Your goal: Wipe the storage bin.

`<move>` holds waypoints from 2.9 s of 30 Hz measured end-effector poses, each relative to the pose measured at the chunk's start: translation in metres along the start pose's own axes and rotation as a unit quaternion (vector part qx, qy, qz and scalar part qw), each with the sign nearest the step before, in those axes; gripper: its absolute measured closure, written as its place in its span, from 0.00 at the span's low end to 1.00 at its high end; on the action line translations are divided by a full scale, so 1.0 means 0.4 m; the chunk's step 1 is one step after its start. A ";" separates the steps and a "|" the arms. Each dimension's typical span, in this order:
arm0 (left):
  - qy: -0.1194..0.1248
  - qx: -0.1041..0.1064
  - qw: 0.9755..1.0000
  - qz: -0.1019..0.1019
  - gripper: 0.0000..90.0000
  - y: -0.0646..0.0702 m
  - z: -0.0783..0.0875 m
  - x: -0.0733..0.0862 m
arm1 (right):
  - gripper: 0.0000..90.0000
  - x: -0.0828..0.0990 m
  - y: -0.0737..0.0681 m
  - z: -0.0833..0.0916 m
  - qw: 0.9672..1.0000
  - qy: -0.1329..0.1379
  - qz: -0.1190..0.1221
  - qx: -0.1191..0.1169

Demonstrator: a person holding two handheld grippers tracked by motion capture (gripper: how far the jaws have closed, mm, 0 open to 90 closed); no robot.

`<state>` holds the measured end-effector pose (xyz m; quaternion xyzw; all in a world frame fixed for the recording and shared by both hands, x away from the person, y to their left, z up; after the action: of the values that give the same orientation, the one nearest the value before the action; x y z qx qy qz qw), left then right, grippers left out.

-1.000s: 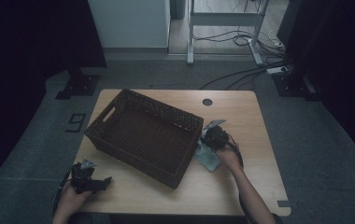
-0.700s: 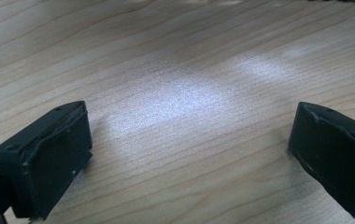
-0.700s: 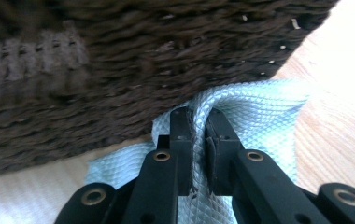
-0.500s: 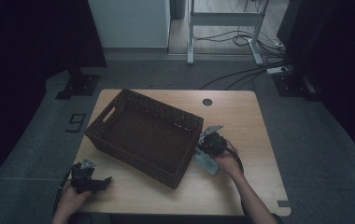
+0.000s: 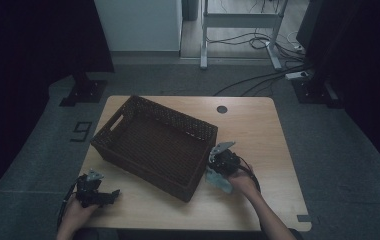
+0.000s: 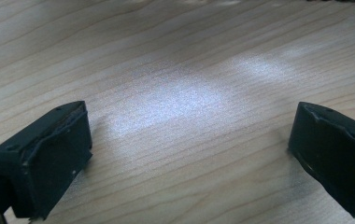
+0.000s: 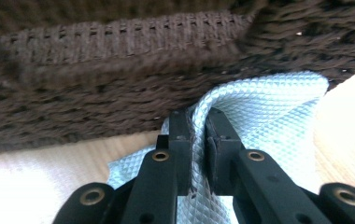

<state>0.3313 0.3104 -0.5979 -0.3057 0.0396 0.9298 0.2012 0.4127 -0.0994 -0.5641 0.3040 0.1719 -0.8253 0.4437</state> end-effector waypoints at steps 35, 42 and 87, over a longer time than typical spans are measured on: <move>0.000 0.000 1.000 0.000 0.00 0.000 0.000 0.000 | 0.91 0.024 -0.239 0.027 0.994 0.001 0.055 -0.092; -0.001 0.001 1.000 -0.001 0.00 0.001 0.000 0.000 | 0.90 0.028 -0.276 0.030 0.993 0.000 0.065 -0.101; 0.002 0.000 1.000 -0.001 0.00 0.003 -0.001 -0.001 | 0.95 -0.068 -0.099 0.321 0.996 0.085 0.019 -0.005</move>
<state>0.3315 0.3091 -0.5980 -0.3072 0.0395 0.9290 0.2024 0.3463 -0.1316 -0.4486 0.3738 0.2069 -0.7874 0.4444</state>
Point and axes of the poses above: each handheld gripper's, and its own axes: z roughly backward along the jaws, x roughly out of its underside, y roughly to its right, the point moved 7 cm from there along -z, roughly forward along the jaws, and after that the axes turned 4 degrees about -x, right-handed, at the moved point
